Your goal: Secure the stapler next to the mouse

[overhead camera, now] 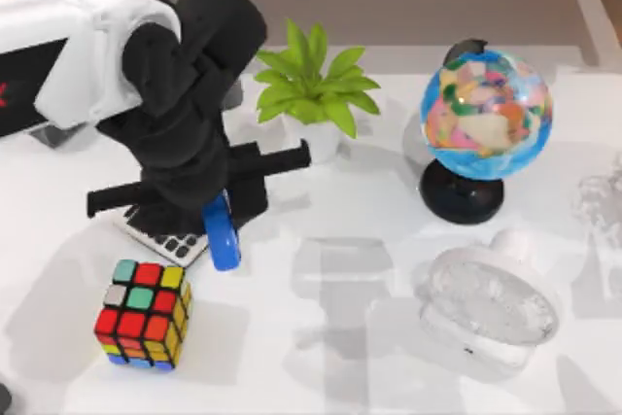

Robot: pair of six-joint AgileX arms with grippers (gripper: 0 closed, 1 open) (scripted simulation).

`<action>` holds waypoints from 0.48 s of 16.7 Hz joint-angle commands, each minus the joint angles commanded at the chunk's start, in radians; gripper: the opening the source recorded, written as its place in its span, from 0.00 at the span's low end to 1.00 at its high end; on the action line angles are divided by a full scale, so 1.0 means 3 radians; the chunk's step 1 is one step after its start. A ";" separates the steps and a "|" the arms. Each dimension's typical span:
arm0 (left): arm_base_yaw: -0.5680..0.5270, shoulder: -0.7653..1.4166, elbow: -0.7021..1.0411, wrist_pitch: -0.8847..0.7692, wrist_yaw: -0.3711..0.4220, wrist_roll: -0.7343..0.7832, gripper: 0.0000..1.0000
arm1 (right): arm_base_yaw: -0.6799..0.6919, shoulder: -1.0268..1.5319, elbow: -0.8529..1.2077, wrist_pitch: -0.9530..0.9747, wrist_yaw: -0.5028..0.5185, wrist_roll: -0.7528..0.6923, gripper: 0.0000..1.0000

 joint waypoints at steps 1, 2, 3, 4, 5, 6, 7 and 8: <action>0.0231 0.0037 0.0048 -0.0045 -0.0008 0.0336 0.00 | 0.0000 0.0000 0.0000 0.0000 0.0000 0.0000 1.00; 0.0464 0.0081 0.0084 -0.0087 -0.0023 0.0675 0.00 | 0.0000 0.0000 0.0000 0.0000 0.0000 0.0000 1.00; 0.0695 0.0130 0.0106 -0.0122 -0.0042 0.1010 0.00 | 0.0000 0.0000 0.0000 0.0000 0.0000 0.0000 1.00; 0.0924 0.0182 0.0114 -0.0151 -0.0065 0.1328 0.00 | 0.0000 0.0000 0.0000 0.0000 0.0000 0.0000 1.00; 0.1145 0.0237 0.0110 -0.0170 -0.0087 0.1622 0.00 | 0.0000 0.0000 0.0000 0.0000 0.0000 0.0000 1.00; 0.1358 0.0292 0.0096 -0.0180 -0.0109 0.1889 0.00 | 0.0000 0.0000 0.0000 0.0000 0.0000 0.0000 1.00; 0.1559 0.0345 0.0078 -0.0182 -0.0127 0.2127 0.00 | 0.0000 0.0000 0.0000 0.0000 0.0000 0.0000 1.00; 0.1741 0.0395 0.0060 -0.0177 -0.0141 0.2334 0.00 | 0.0000 0.0000 0.0000 0.0000 0.0000 0.0000 1.00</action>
